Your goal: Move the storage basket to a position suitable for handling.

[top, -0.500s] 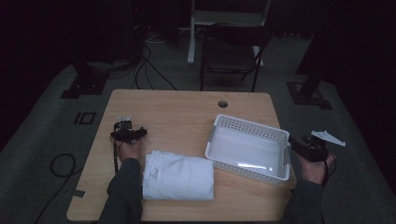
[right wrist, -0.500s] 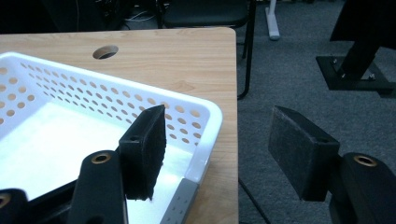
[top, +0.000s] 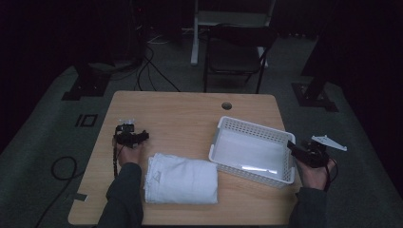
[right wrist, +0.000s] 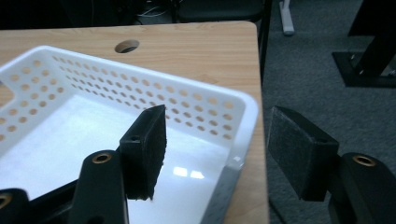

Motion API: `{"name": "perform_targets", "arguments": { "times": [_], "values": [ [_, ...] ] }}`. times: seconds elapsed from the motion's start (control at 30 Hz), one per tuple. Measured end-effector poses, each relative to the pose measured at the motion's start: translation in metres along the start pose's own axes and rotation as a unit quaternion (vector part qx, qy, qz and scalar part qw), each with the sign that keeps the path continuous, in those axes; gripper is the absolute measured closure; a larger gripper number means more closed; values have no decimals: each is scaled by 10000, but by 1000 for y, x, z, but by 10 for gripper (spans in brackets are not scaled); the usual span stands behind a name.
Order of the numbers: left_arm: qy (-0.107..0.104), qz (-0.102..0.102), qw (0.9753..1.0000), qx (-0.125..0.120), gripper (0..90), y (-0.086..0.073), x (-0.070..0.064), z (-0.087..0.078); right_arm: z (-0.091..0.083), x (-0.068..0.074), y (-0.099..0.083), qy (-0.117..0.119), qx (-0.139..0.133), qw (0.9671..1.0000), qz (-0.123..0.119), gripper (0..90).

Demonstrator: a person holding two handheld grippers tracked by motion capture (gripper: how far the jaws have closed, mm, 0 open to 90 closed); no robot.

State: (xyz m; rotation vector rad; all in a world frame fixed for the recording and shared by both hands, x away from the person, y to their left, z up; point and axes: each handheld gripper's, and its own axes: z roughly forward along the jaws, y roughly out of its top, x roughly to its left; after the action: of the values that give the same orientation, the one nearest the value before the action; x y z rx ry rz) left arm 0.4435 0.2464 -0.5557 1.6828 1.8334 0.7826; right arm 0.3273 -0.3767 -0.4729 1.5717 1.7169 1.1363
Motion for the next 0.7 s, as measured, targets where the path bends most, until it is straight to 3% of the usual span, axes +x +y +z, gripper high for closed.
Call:
{"name": "perform_targets", "arguments": {
  "times": [0.17,0.2,0.3,0.4,0.5,0.57,0.7],
  "values": [
    [-106,106,9999,-3,145,-1,-2,-1,-12,-1,-11,-100,7,9998,166,388],
    [-106,106,9999,-3,146,-1,-2,-1,-18,-4,-15,-16,36,9994,341,401],
    [-99,99,9999,-2,145,-1,-2,-1,-23,-6,-18,77,99,9988,466,402],
    [-73,77,9999,0,145,-1,-2,-1,-27,4,-23,158,294,9988,352,375],
    [-44,55,10000,-1,159,-1,-3,-2,-26,10,-27,222,353,9983,416,334],
    [-25,59,10000,-50,220,-2,-2,-3,-24,12,-30,210,422,9979,435,326],
    [275,102,9996,-34,285,-1,-4,-6,-21,13,-35,198,524,9974,442,358]
  ]
}}
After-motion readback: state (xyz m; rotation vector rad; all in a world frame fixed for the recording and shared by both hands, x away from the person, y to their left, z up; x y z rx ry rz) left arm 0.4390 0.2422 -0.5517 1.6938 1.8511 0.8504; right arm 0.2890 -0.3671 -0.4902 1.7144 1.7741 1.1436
